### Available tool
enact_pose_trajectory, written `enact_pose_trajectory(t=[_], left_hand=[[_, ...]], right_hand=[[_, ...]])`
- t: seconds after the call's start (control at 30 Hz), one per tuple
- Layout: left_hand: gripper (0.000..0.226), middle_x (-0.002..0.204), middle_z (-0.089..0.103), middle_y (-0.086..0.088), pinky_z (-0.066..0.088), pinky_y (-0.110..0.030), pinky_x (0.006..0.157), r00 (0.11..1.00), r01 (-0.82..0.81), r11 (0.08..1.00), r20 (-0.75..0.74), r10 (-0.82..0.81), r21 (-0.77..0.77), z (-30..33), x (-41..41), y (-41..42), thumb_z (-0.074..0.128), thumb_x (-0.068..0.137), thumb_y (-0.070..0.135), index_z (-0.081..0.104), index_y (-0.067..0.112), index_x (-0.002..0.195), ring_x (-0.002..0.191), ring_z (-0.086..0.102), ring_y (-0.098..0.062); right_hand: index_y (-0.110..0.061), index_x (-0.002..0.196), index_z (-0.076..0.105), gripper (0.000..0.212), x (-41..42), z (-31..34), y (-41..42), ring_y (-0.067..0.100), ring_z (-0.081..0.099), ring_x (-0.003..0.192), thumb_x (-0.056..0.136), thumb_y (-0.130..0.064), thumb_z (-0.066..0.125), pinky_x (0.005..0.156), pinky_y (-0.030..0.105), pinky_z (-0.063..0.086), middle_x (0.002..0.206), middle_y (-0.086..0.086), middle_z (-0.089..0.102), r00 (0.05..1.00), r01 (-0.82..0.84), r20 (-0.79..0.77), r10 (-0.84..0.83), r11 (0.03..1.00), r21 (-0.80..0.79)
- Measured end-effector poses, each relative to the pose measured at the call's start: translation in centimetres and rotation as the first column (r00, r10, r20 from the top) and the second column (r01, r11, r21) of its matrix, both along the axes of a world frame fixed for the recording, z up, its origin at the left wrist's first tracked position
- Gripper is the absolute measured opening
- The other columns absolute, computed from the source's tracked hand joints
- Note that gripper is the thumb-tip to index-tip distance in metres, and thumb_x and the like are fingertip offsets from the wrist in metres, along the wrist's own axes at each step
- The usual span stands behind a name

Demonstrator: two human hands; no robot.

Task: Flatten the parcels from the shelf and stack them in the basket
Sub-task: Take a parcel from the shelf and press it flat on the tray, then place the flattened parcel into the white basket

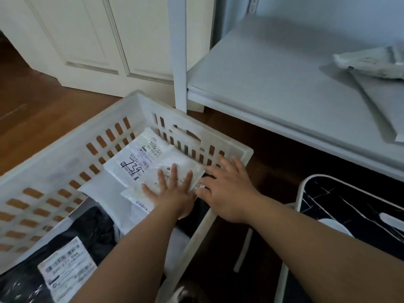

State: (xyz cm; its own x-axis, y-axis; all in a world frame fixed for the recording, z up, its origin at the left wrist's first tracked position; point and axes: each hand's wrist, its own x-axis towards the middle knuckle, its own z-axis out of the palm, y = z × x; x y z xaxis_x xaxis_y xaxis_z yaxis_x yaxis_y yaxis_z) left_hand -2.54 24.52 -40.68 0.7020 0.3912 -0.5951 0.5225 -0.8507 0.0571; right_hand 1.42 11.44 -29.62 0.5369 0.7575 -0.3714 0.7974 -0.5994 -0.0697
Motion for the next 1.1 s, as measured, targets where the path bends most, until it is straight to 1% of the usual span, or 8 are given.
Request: enact_pose_trajectory(t=[0.2,0.4,0.5,0.63,0.83,0.97,1.03,1.1], left_hand=[[0.071,0.146,-0.044,0.005,-0.012,-0.075,0.102,0.999,-0.04,0.998,-0.011,0.04,-0.048,0.7,0.6,0.2,0.026,0.094,0.064,-0.024,0.048,0.142,0.137,-0.038,-0.03],[0.062,0.154,-0.032,0.0,-0.003,-0.061,0.114,0.961,-0.028,0.999,0.278,0.014,0.045,7.4,2.5,0.6,0.017,0.099,0.057,-0.017,0.041,0.148,0.144,-0.023,-0.029],[0.06,0.161,0.005,-0.013,0.017,-0.054,0.116,0.86,-0.036,0.993,0.509,-0.027,0.113,12.1,3.5,-1.1,0.026,0.101,0.047,0.013,0.021,0.153,0.147,0.008,-0.033],[0.036,0.109,0.059,-0.02,0.049,-0.047,0.08,0.591,-0.032,0.985,0.798,-0.12,0.172,17.7,4.7,-5.3,0.053,0.094,0.029,0.059,0.0,0.114,0.098,0.058,-0.037],[0.035,0.12,0.054,-0.003,0.046,-0.032,0.09,0.596,0.239,0.971,0.79,-0.148,0.001,22.1,9.2,-16.5,0.053,0.094,0.03,0.053,0.016,0.126,0.106,0.057,-0.02],[0.048,0.137,0.041,0.0,0.045,-0.033,0.092,0.478,0.521,0.803,0.68,-0.556,0.291,22.2,12.4,-26.3,0.051,0.093,0.021,0.037,0.022,0.139,0.116,0.05,-0.021],[0.068,0.149,0.026,-0.01,0.044,-0.039,0.089,0.385,0.614,0.618,0.497,-0.778,0.491,21.9,13.5,-29.9,0.054,0.088,0.008,0.021,0.016,0.147,0.124,0.043,-0.031],[0.078,0.156,0.012,-0.017,0.043,-0.043,0.093,0.422,0.635,0.546,0.348,-0.837,0.546,21.4,14.7,-32.2,0.052,0.089,0.0,0.007,0.011,0.151,0.132,0.034,-0.041]], right_hand=[[-0.028,0.154,0.016,0.055,0.3,-0.2,-0.5,0.022,-0.023,0.145,0.102,-0.049,0.015,0.11,0.041,-0.024,0.163,0.001,-0.006,0.993,0.08,-0.089,-0.074,0.994,0.069],[-0.031,0.153,-0.006,0.068,-0.6,1.4,-4.6,0.011,-0.03,0.141,0.096,-0.063,0.01,0.117,0.038,-0.017,0.158,-0.005,-0.025,0.988,0.106,-0.129,-0.086,0.982,0.156],[-0.026,0.155,0.001,0.085,0.7,4.1,-9.2,0.011,-0.021,0.145,0.081,-0.068,-0.005,0.119,0.039,-0.011,0.161,-0.003,-0.014,0.993,0.117,-0.032,-0.115,0.988,0.096],[-0.017,0.147,0.035,0.094,2.8,8.2,-16.7,0.021,0.009,0.148,0.081,-0.069,-0.006,0.119,0.037,0.009,0.159,0.003,0.021,0.961,0.197,0.165,-0.22,0.97,0.144],[-0.015,0.143,0.042,0.055,3.7,13.2,-28.2,0.02,0.009,0.146,0.102,-0.048,0.028,0.117,0.035,0.011,0.156,0.004,0.024,0.863,0.403,0.27,-0.426,0.904,0.139],[-0.016,0.141,0.044,0.055,4.1,13.9,-34.7,0.022,0.008,0.148,0.101,-0.048,0.026,0.117,0.038,0.015,0.157,0.006,0.022,0.767,0.558,0.274,-0.58,0.814,0.161],[-0.015,0.118,0.066,0.057,4.2,13.4,-36.8,0.028,0.039,0.137,0.094,-0.049,0.028,0.103,0.043,0.041,0.14,0.01,0.05,0.727,0.6,0.276,-0.629,0.777,0.191],[-0.021,0.078,0.075,0.054,4.6,12.3,-39.2,0.025,0.068,0.101,0.079,-0.052,0.032,0.068,0.036,0.058,0.102,0.005,0.071,0.694,0.633,0.286,-0.661,0.749,0.196]])
